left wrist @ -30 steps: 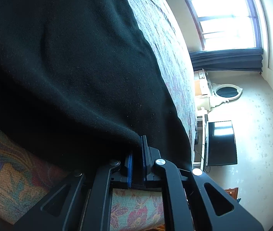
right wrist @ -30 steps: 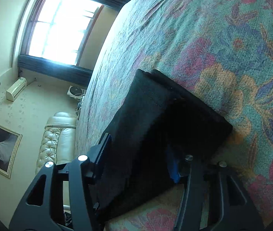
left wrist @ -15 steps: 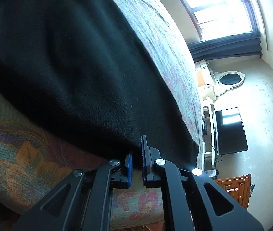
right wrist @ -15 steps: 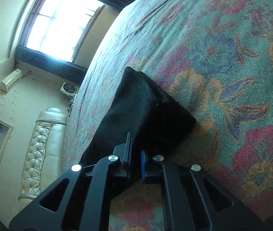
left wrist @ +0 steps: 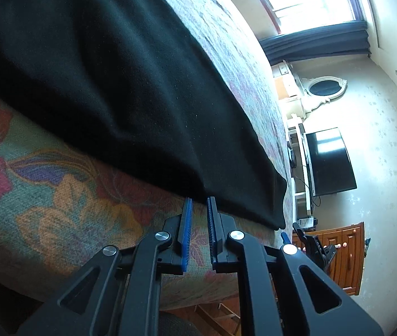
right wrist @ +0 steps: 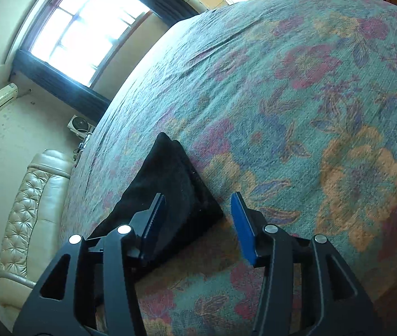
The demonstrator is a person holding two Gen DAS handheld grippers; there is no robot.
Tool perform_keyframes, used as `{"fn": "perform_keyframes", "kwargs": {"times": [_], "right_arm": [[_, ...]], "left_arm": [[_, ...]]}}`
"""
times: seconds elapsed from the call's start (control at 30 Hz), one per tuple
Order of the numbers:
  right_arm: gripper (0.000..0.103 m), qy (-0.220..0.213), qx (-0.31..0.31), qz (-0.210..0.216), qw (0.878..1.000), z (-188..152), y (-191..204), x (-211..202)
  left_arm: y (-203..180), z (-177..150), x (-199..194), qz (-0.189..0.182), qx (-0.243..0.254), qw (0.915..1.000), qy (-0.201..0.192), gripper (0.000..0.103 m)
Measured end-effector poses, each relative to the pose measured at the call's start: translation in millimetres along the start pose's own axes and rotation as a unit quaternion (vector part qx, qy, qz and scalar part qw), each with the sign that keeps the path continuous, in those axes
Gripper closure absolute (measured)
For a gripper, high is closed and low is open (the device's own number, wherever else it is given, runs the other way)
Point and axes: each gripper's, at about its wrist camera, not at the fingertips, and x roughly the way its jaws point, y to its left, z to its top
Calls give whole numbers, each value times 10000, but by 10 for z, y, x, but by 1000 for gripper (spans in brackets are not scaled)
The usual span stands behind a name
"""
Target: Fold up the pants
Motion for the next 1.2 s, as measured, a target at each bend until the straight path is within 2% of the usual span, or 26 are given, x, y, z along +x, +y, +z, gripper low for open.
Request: {"fn": "perform_keyframes", "kwargs": {"times": [0.07,0.13,0.2,0.33,0.47,0.5,0.53,0.6,0.67,0.77,0.8,0.83,0.87,0.9,0.93,0.97,1.07,1.2], "right_arm": [[48,192,-3,56,9998,67,4,32],[42,385,67,84,9992,65,9,108],[41,618,396,230,9970,21,-70,223],[35,481,580,340,9966,-63,-69,222],[32,474,635,390,9961,-81,-53,200],[32,471,728,424,9953,-66,-63,208],[32,473,833,472,9943,-33,-94,205],[32,393,829,485,9946,91,-119,184],[31,406,571,384,9968,275,-109,207],[29,1007,233,416,9938,489,-107,454],[23,1233,80,438,9914,527,-80,537],[13,1422,-101,460,9887,558,-35,605],[11,1594,-251,537,9854,579,20,649],[10,1760,-380,594,9819,598,75,684],[10,1925,-469,634,9781,606,123,721],[10,2089,-528,706,9740,601,172,763],[10,2495,-741,892,9614,551,311,876],[12,2665,-723,1044,9554,562,362,941]], "left_arm": [[17,40,-189,44,222,9991,-372,89],[89,117,-372,144,266,9960,-841,69],[219,211,-483,187,-19,9941,-1072,65],[469,300,-556,244,-573,9912,-1172,65],[665,292,-554,69,-1008,9874,-1218,65],[709,290,-551,26,-1121,9862,-1222,67],[753,292,-555,45,-1207,9855,-1193,77],[788,301,-565,163,-1215,9864,-1097,86],[781,313,-579,187,-1077,9889,-1007,87],[586,322,-578,293,-658,9934,-893,86],[537,321,-591,321,-495,9946,-858,80],[483,316,-600,297,-353,9954,-841,65],[438,309,-622,257,-220,9958,-854,55],[393,300,-652,288,-96,9953,-919,31],[352,286,-685,396,21,9939,-1029,17],[318,273,-715,472,151,9926,-1110,17],[286,275,-737,516,401,9927,-1015,17],[168,302,-762,587,610,9915,-989,17]]}}
